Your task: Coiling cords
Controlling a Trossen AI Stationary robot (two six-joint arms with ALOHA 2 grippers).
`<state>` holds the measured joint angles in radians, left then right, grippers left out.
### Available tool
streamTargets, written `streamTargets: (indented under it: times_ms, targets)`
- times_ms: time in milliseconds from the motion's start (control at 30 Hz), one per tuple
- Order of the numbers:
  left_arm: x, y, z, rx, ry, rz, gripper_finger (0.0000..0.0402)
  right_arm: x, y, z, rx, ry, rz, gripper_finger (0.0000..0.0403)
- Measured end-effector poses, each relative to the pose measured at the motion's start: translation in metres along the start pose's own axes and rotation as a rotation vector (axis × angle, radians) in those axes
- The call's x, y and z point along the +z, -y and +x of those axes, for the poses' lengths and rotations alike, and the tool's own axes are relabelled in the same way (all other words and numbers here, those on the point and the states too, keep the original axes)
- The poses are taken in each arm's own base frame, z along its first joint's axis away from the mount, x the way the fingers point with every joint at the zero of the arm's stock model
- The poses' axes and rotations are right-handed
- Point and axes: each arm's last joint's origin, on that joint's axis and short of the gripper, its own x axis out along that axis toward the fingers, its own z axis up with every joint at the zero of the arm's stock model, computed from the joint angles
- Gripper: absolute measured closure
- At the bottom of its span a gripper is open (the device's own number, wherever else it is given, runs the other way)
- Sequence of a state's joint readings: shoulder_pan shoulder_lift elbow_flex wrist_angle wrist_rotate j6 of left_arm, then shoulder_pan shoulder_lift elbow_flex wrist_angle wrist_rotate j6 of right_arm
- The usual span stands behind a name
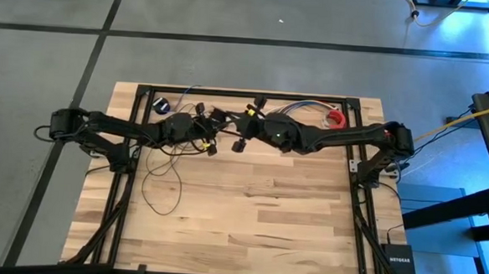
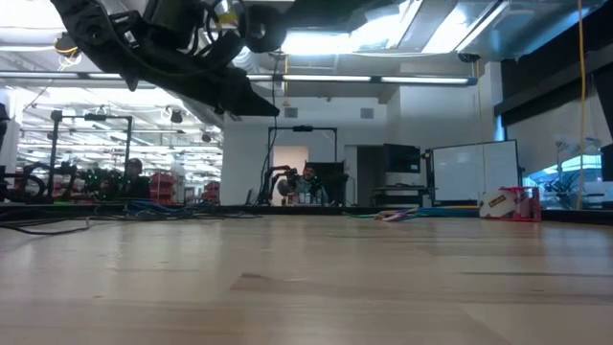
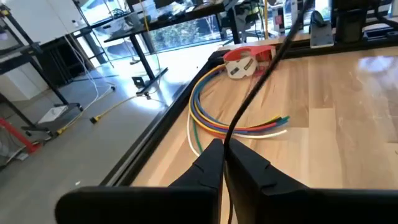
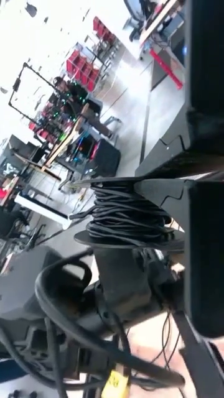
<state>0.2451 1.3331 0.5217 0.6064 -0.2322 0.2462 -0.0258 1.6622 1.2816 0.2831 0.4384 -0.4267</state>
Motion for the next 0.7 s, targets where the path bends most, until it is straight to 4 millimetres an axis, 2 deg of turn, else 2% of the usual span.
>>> streamTargets:
  times_ms: [233, 567, 700]
  targets:
    - [0.000, -0.001, 0.000, 0.005, -0.001, 0.051, 0.0399, 0.002, 0.001, -0.001, 0.011, 0.008, -0.005, 0.0402]
    - [-0.002, -0.026, 0.003, 0.112, 0.000, 0.076, 0.0401, 0.004, -0.013, -0.005, 0.038, 0.008, -0.054, 0.0401]
    - [0.001, -0.029, 0.000, 0.130, 0.012, 0.076, 0.0401, 0.003, -0.014, -0.005, 0.057, 0.010, -0.054, 0.0400]
